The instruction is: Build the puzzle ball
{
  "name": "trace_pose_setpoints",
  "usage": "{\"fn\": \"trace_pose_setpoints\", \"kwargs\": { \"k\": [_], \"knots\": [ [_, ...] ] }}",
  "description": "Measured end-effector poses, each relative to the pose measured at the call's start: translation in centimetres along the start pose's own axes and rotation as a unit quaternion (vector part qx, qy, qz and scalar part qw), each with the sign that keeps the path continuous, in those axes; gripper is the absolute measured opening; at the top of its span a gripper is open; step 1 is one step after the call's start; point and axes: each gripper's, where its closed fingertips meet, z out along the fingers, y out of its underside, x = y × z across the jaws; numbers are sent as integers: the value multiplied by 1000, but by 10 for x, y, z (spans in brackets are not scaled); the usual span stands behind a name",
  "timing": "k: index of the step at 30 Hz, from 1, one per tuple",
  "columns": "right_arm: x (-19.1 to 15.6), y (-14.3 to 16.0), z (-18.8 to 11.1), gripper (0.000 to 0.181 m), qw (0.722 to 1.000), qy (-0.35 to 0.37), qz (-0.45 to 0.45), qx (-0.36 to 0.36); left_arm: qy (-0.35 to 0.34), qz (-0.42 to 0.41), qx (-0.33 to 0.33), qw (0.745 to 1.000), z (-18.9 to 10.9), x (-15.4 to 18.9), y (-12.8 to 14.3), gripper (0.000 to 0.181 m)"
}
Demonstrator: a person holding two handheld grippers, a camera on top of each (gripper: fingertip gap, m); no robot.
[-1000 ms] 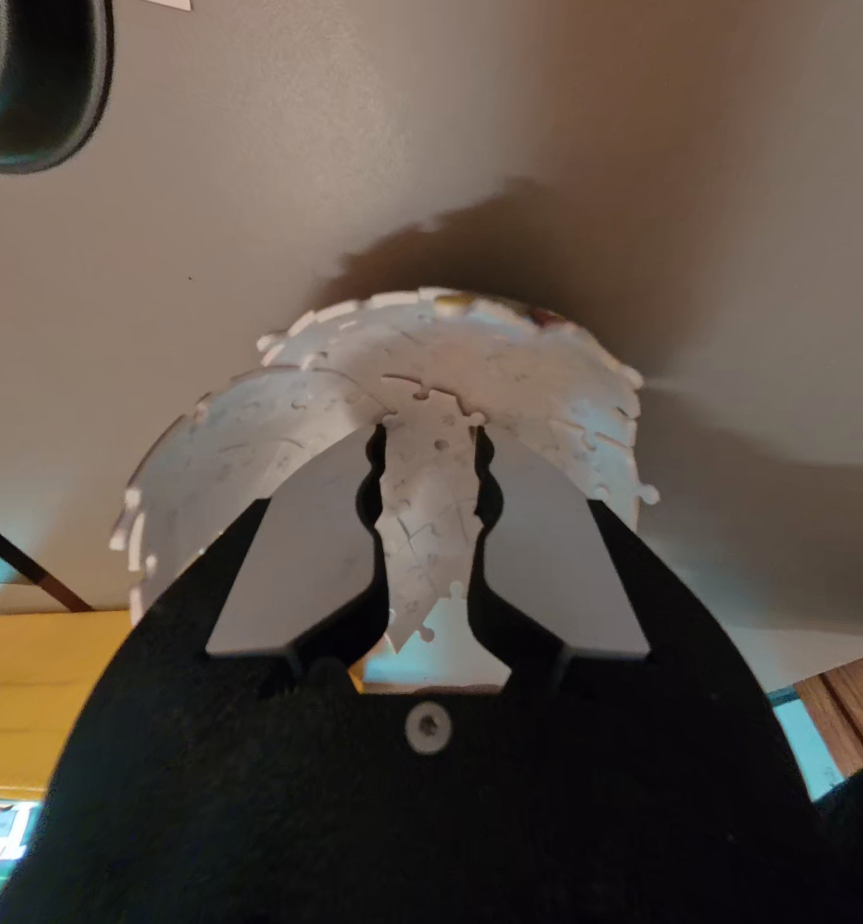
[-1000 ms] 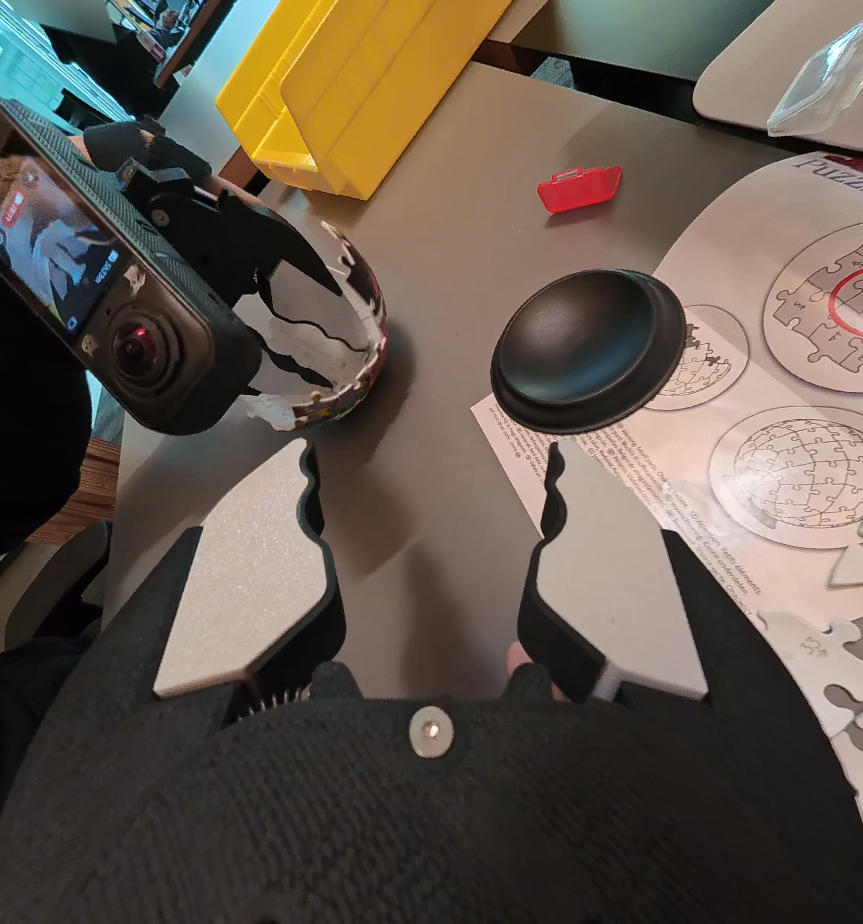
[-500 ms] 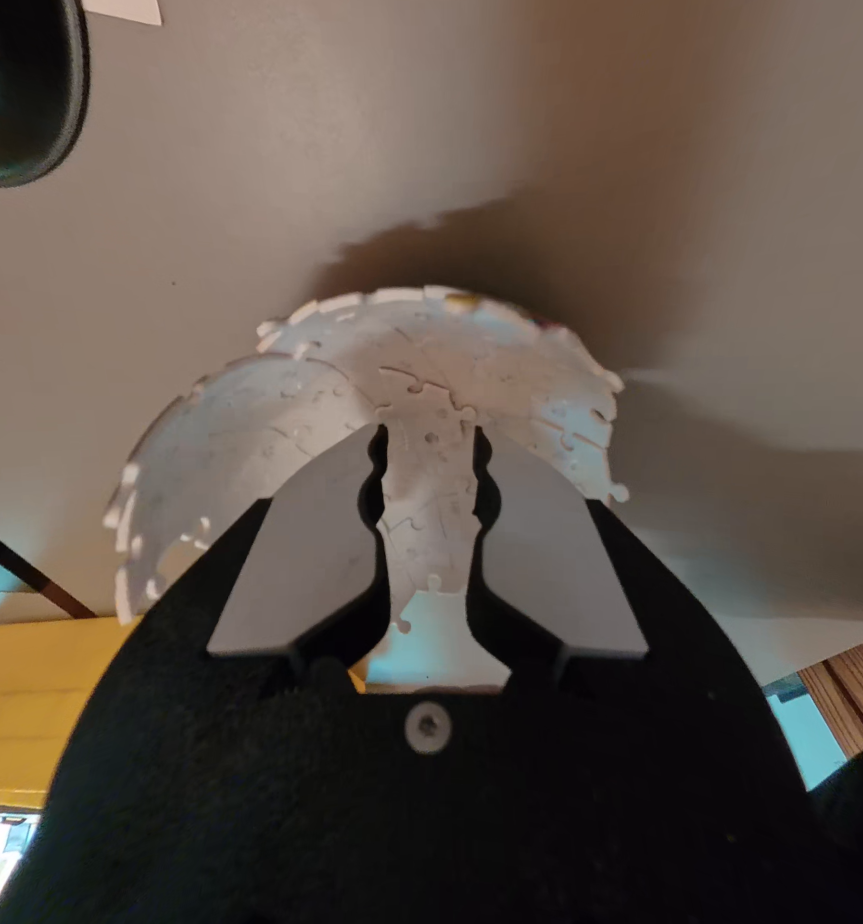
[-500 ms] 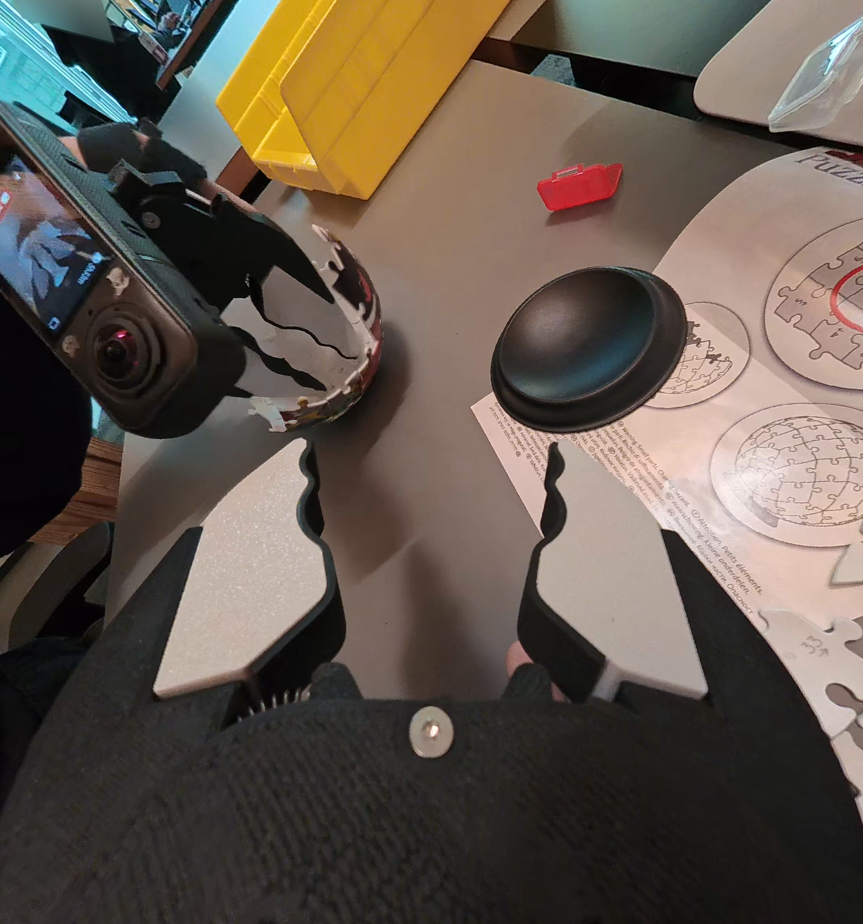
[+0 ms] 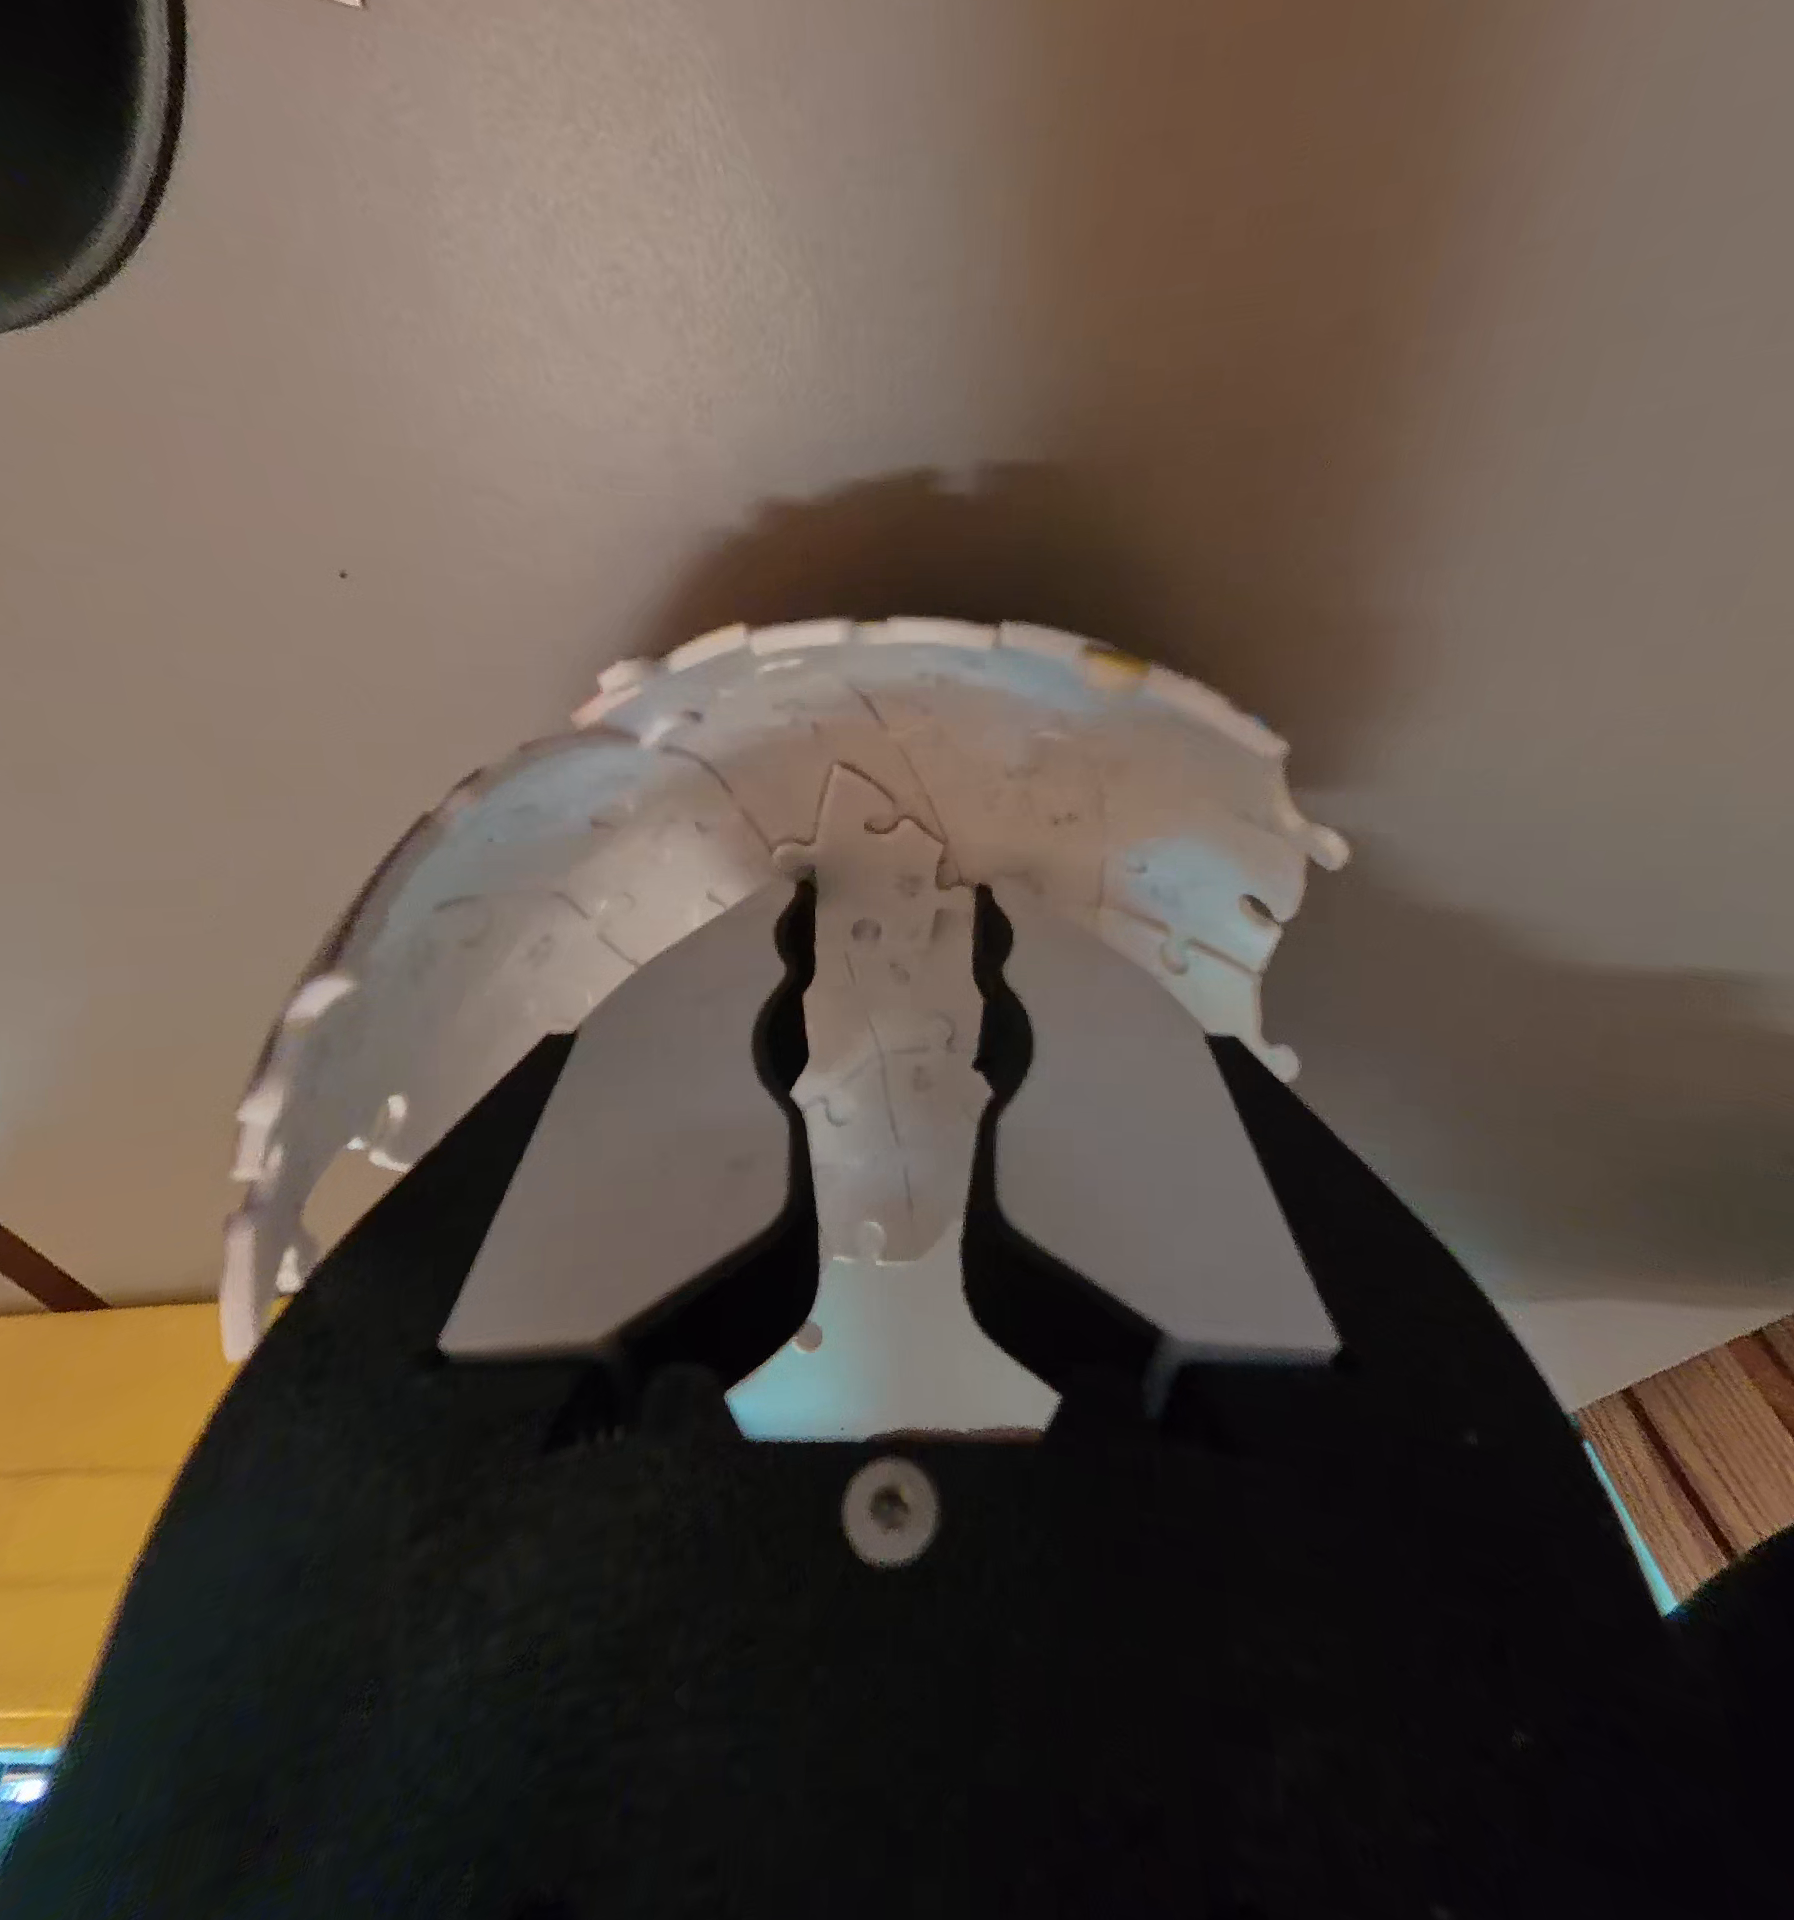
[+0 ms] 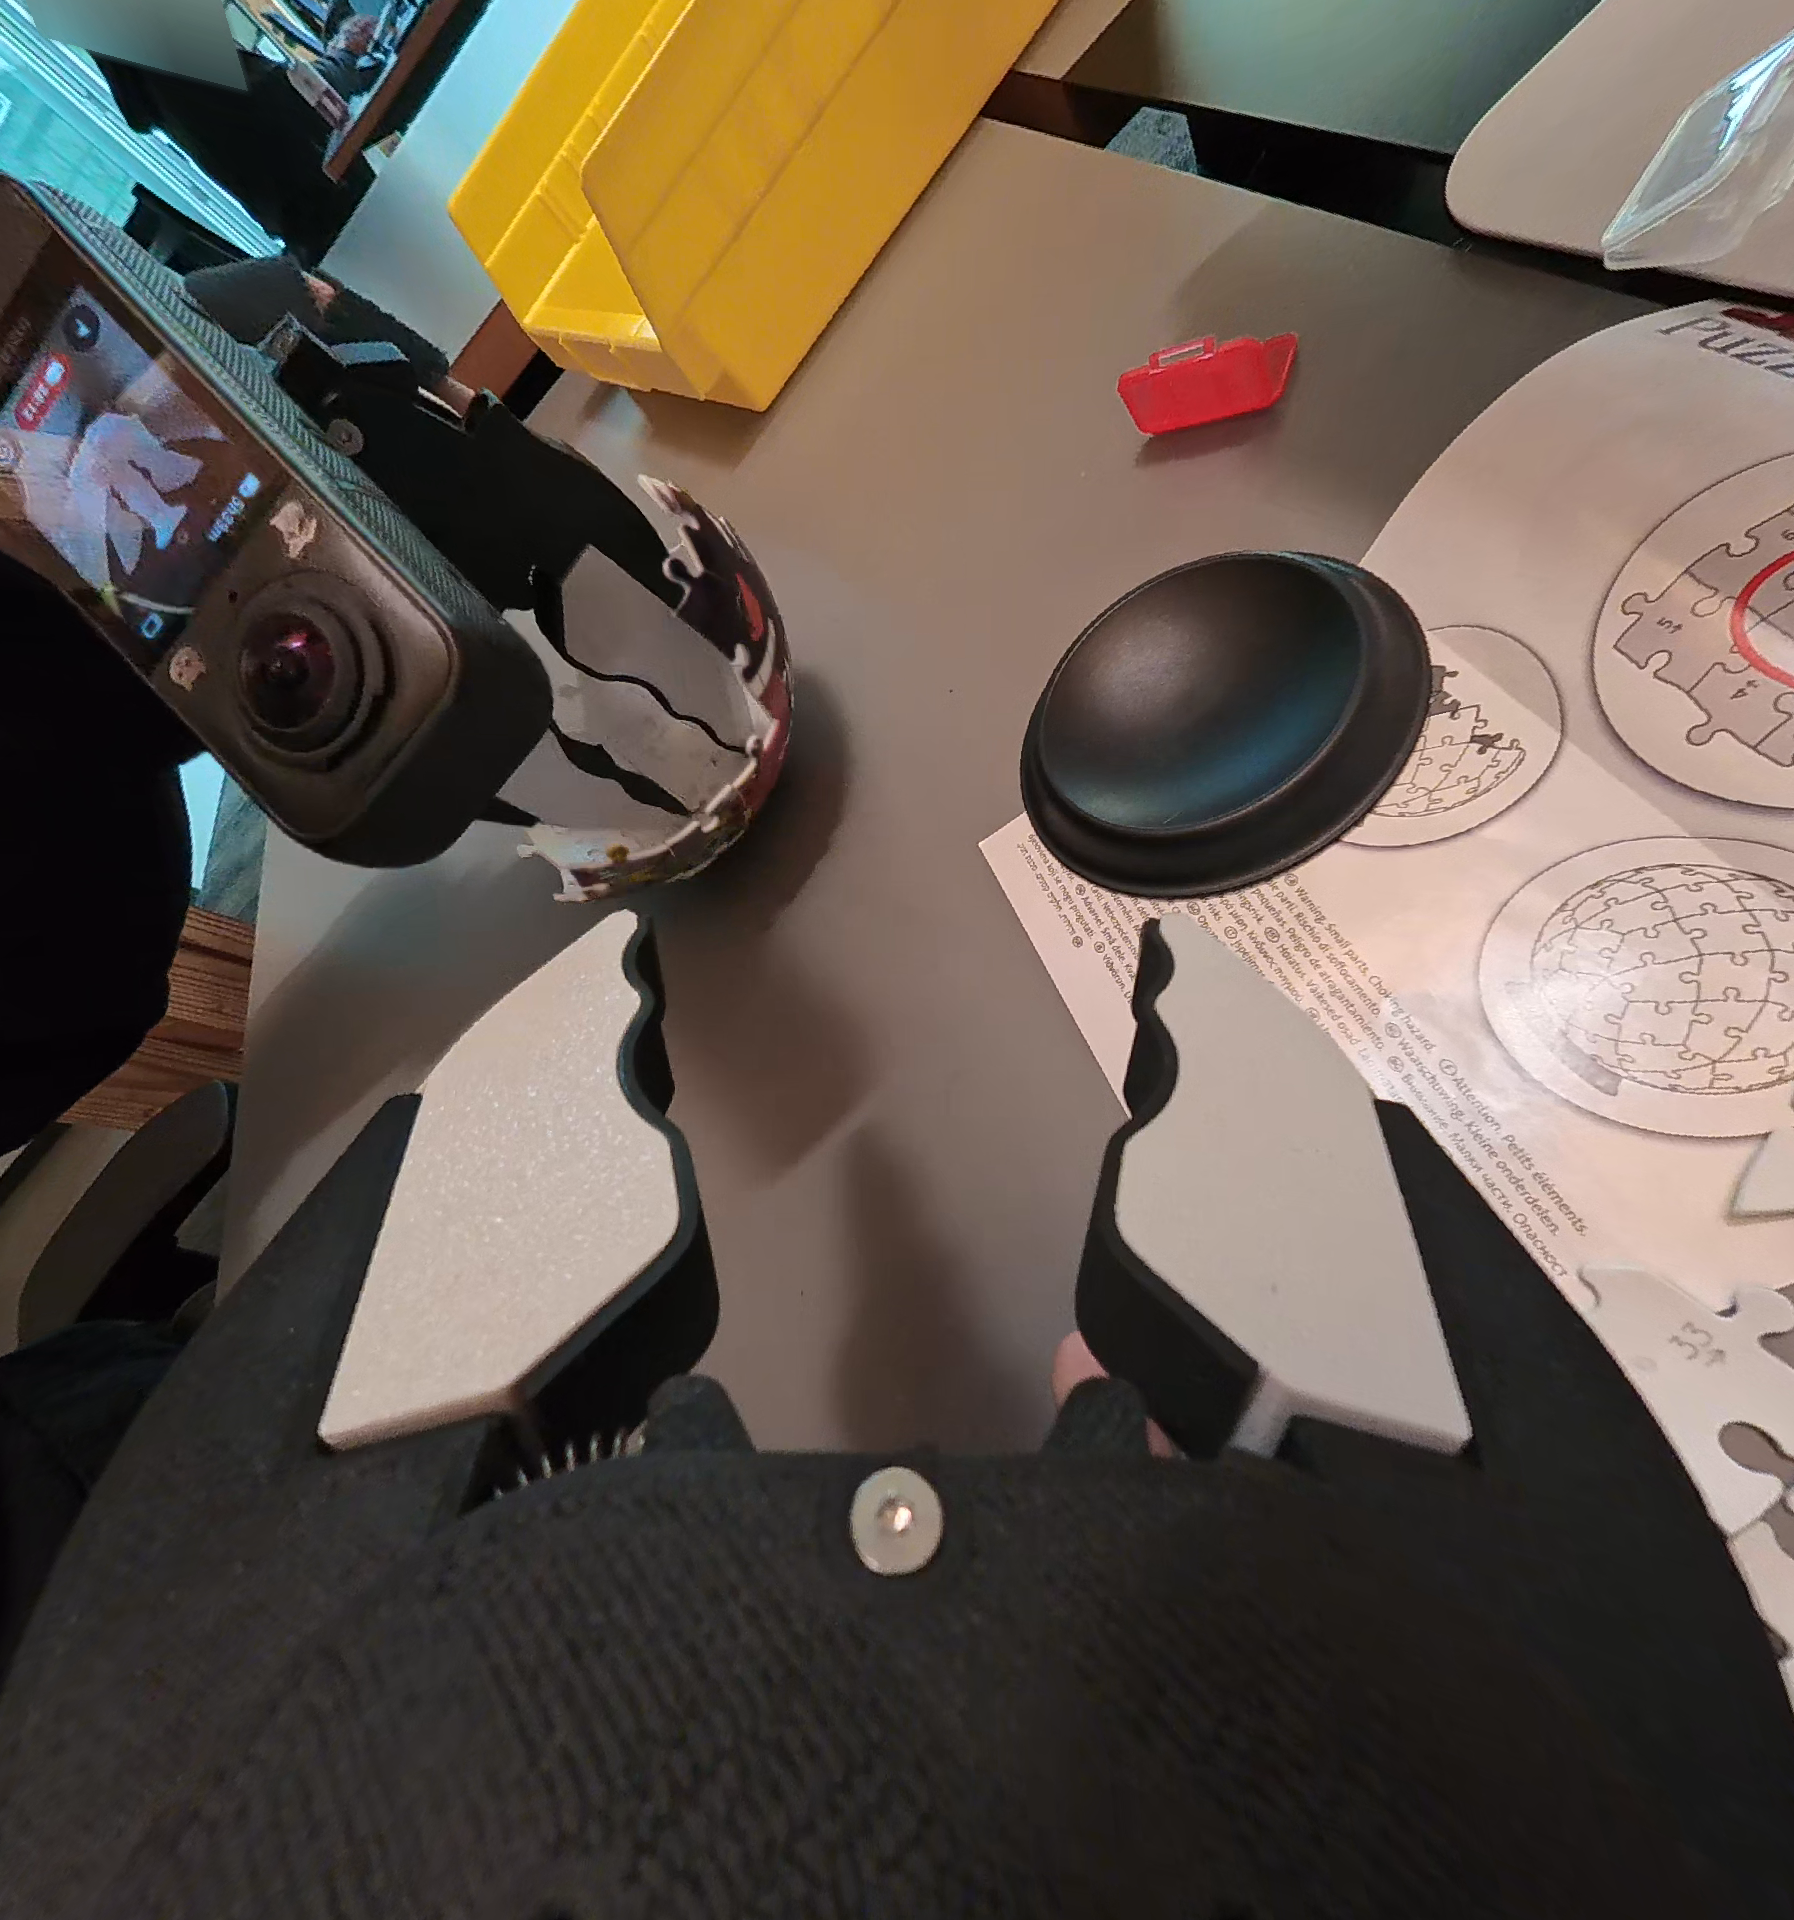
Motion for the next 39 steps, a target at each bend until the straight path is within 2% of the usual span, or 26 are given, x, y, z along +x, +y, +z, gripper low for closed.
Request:
{"fn": "trace_pose_setpoints", "kwargs": {
  "k": [6,20,21,22,23,25,26,32,39],
  "knots": [
    [1,0,0,87,1000,-1,3,1,-17,33,-17,999,0,-1,1,28],
    [2,0,-2,87,1000,1,3,3,-40,35,-20,998,-1,-5,6,27],
    [2,0,-2,87,1000,1,4,3,-45,35,-21,998,-2,-6,7,9],
    [2,0,-2,87,1000,0,4,3,-47,37,-18,998,-3,-6,6,0],
    [3,0,-2,87,1000,1,4,4,-47,37,-13,998,-4,-6,5,2],
    [3,0,-2,87,1000,1,4,3,-40,20,-11,999,-2,-5,4,23],
    [3,0,-2,87,1000,1,4,3,-36,12,-15,999,-2,-5,5,25],
    [4,0,-2,87,1000,1,6,3,-33,-16,1,999,-10,-3,3,33],
    [3,2,0,87,1000,0,5,-1,-11,6,10,1000,-7,7,-2,35]
  ]
}}
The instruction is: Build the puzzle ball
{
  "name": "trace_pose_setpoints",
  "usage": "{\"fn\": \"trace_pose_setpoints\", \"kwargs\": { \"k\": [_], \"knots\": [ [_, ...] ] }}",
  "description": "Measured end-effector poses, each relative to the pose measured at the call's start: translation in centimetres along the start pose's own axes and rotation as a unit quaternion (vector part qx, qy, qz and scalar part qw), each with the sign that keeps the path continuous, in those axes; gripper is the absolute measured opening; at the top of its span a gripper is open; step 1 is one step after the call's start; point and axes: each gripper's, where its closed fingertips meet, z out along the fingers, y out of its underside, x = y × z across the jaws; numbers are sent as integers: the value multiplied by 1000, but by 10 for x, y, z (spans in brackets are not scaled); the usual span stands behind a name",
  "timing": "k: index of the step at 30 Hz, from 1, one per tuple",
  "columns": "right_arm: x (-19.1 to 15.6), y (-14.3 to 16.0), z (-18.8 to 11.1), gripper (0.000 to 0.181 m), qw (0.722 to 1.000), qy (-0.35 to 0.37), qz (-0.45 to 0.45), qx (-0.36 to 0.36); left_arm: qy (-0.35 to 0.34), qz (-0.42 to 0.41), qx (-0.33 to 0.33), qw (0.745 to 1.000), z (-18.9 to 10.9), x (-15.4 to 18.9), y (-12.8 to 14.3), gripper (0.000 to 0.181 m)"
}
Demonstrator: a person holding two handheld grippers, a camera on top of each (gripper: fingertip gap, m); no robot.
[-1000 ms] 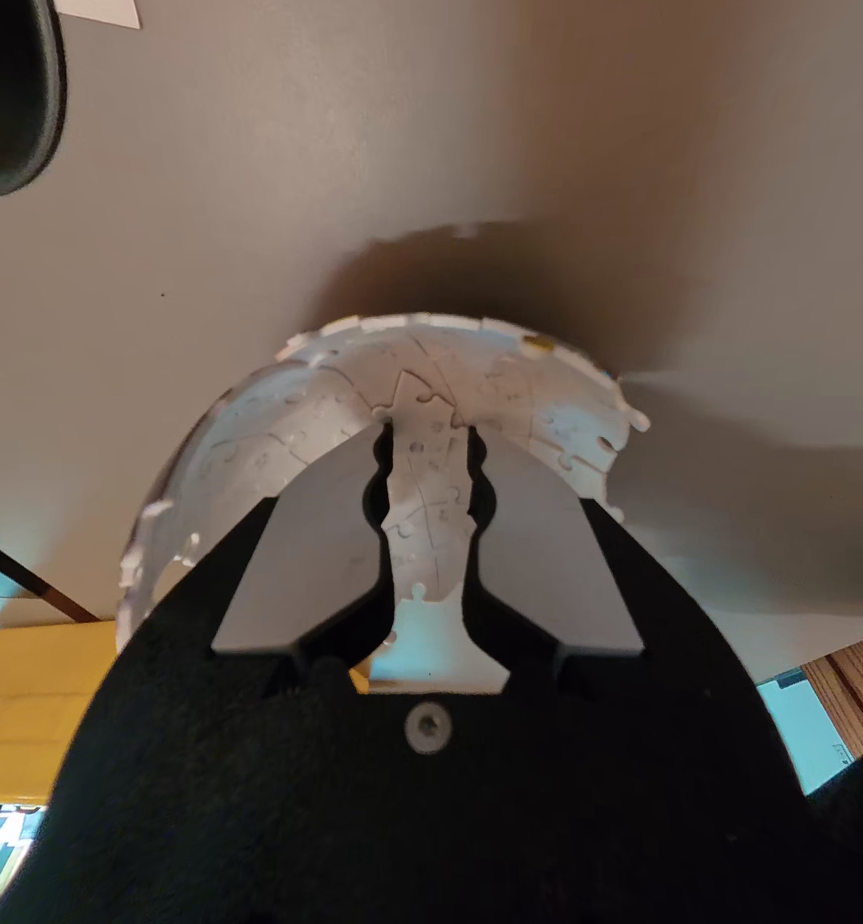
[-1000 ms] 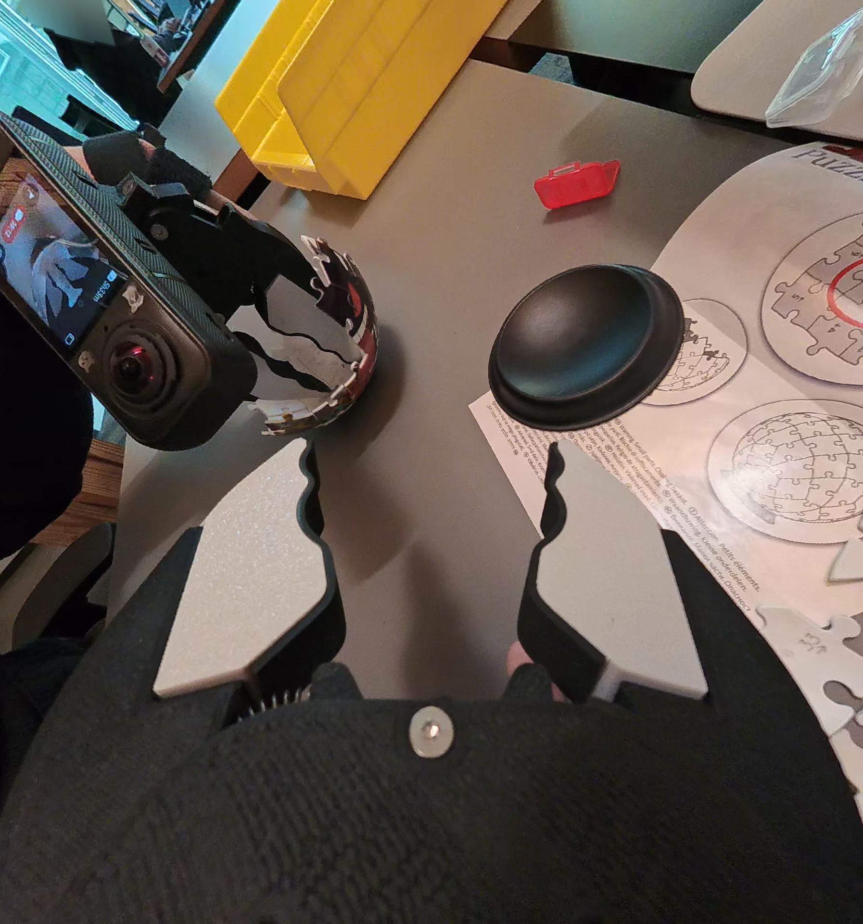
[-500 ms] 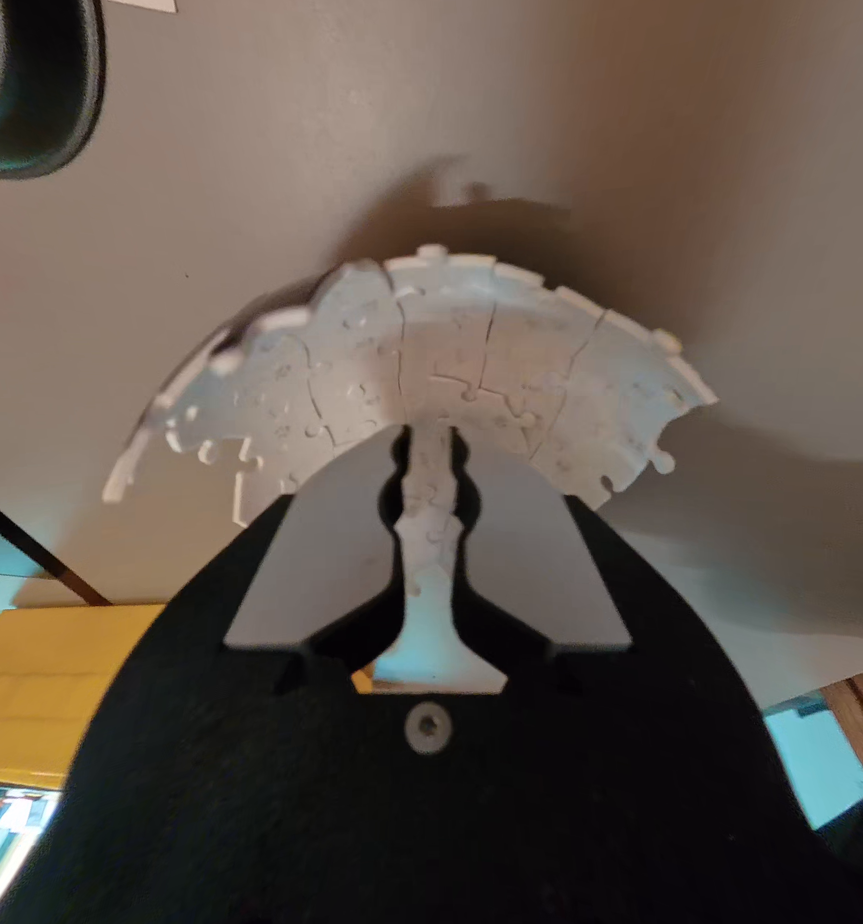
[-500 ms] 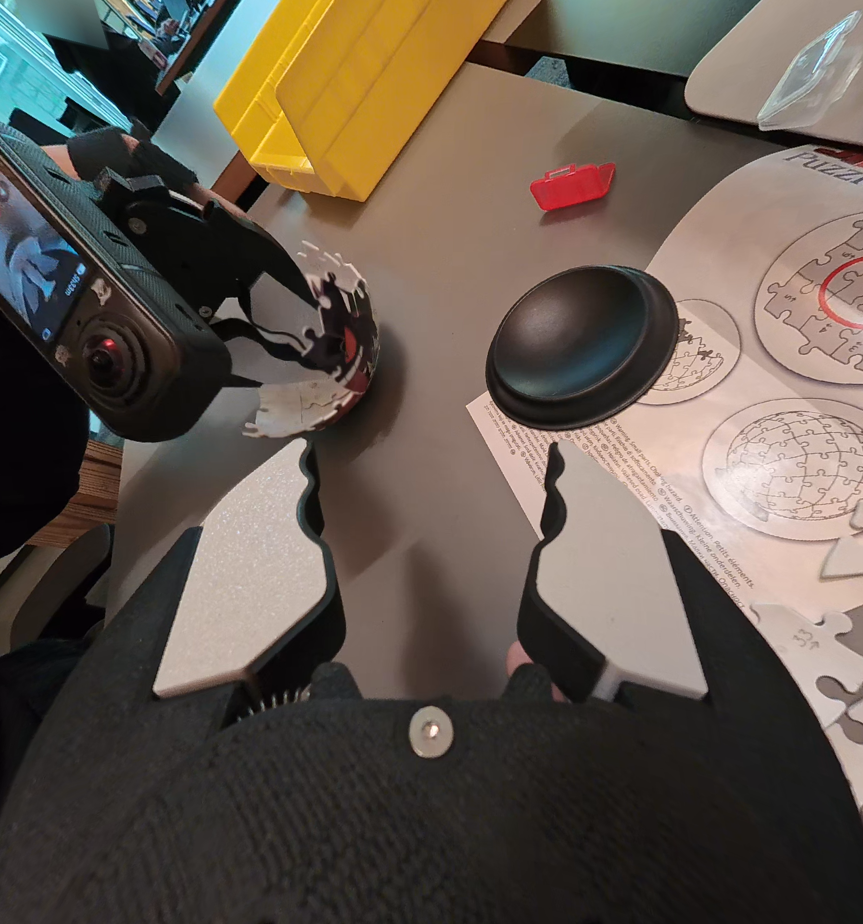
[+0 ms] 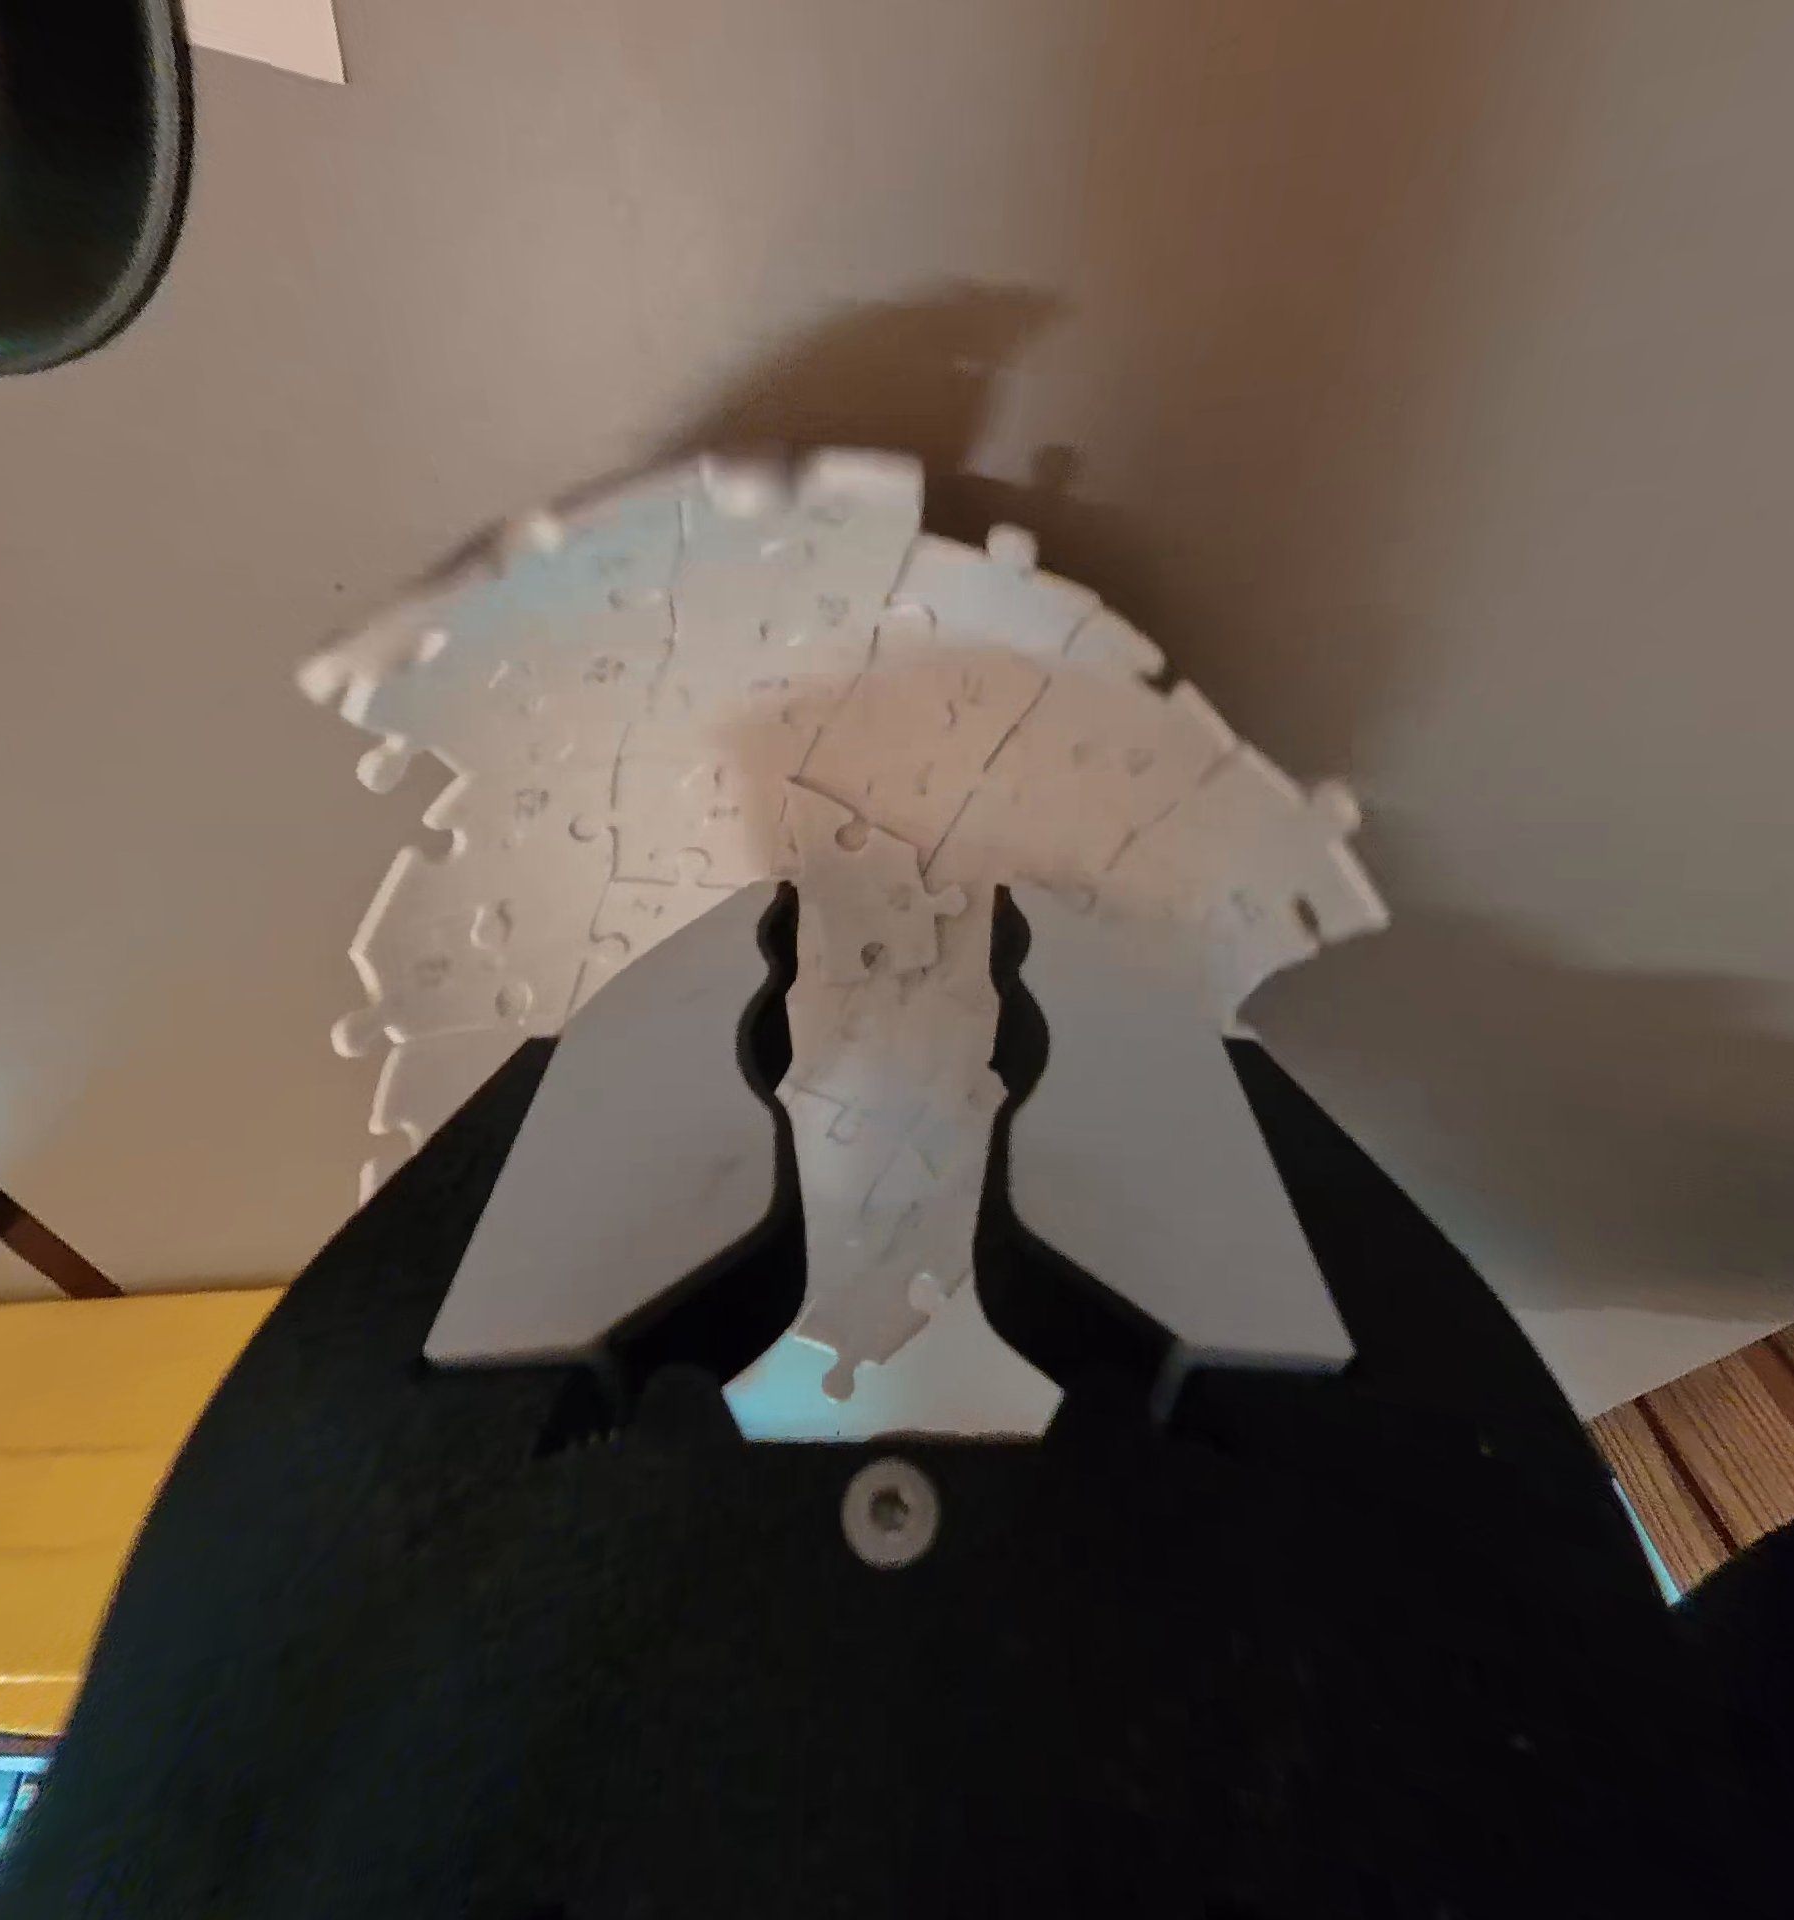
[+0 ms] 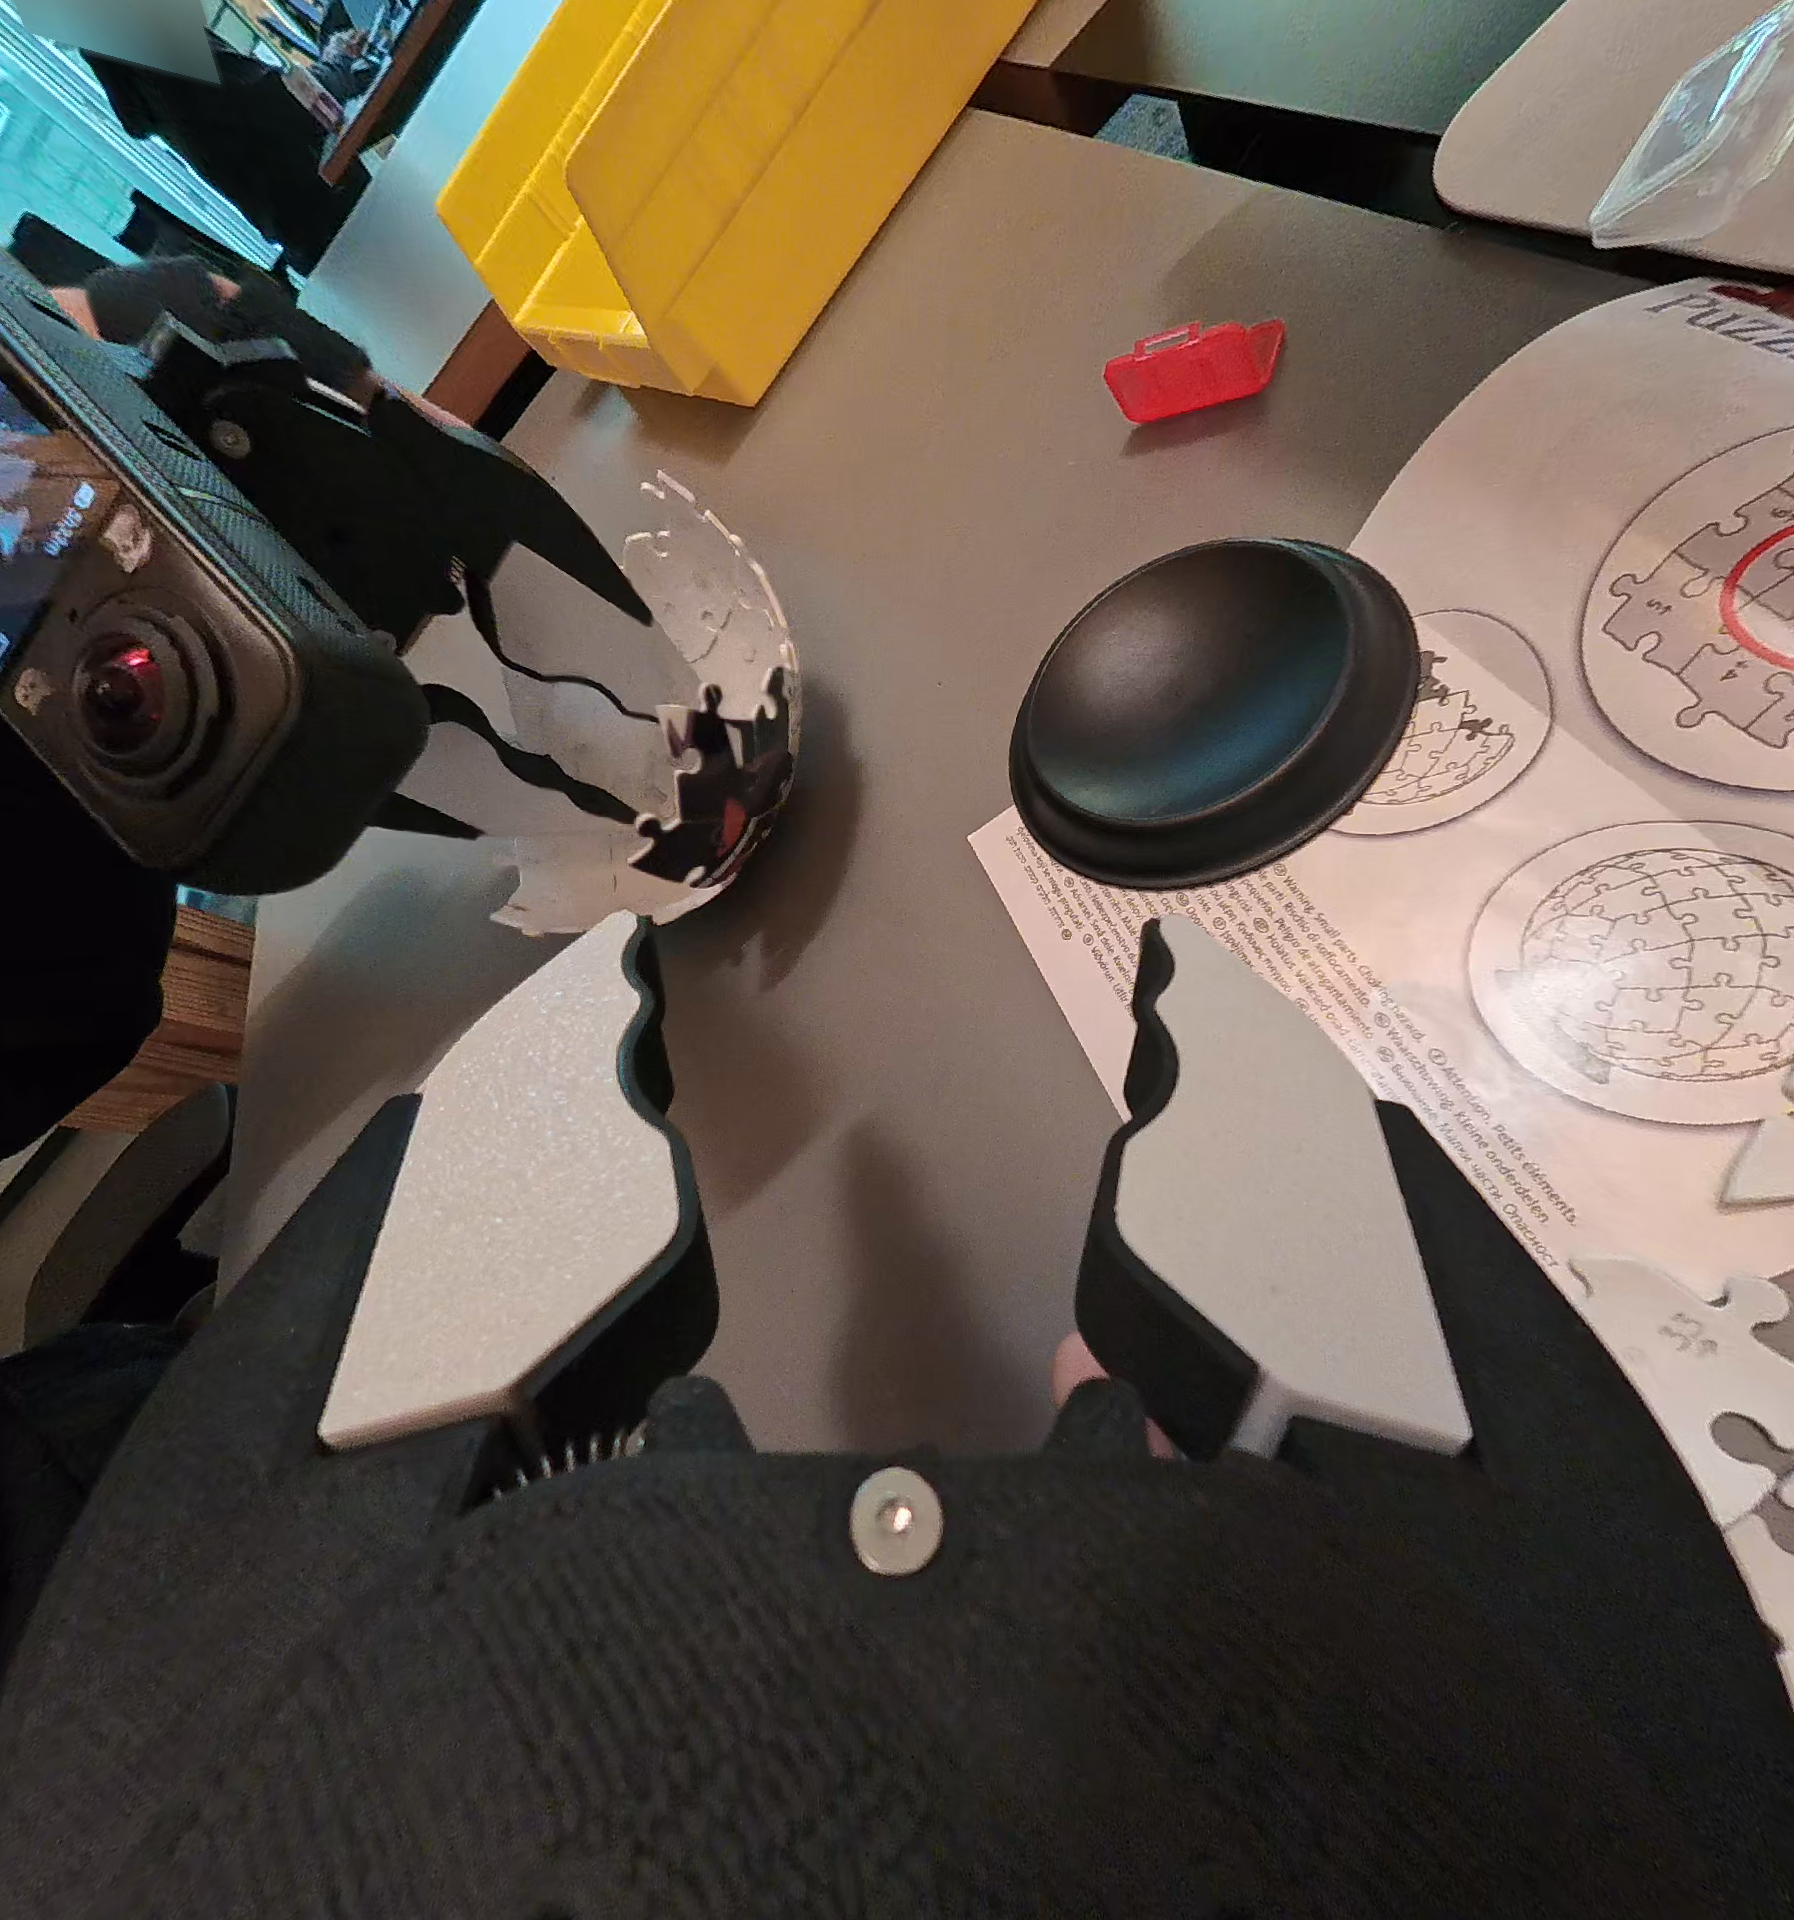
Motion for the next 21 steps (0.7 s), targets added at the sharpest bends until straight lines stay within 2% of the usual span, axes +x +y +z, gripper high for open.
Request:
{"fn": "trace_pose_setpoints", "kwargs": {
  "k": [5,12,17,21],
  "knots": [
    [0,-1,-1,87,1000,1,1,2,0,-6,0,1000,5,-4,-2,36],
    [0,0,-1,87,1000,-1,2,2,6,-8,5,1000,6,-3,-2,31],
    [1,-1,-1,87,1000,-1,3,3,2,-14,1,1000,8,-5,-2,20],
    [1,0,-1,87,1000,-1,3,2,-6,-8,2,1000,8,-5,-2,20]
  ]
}}
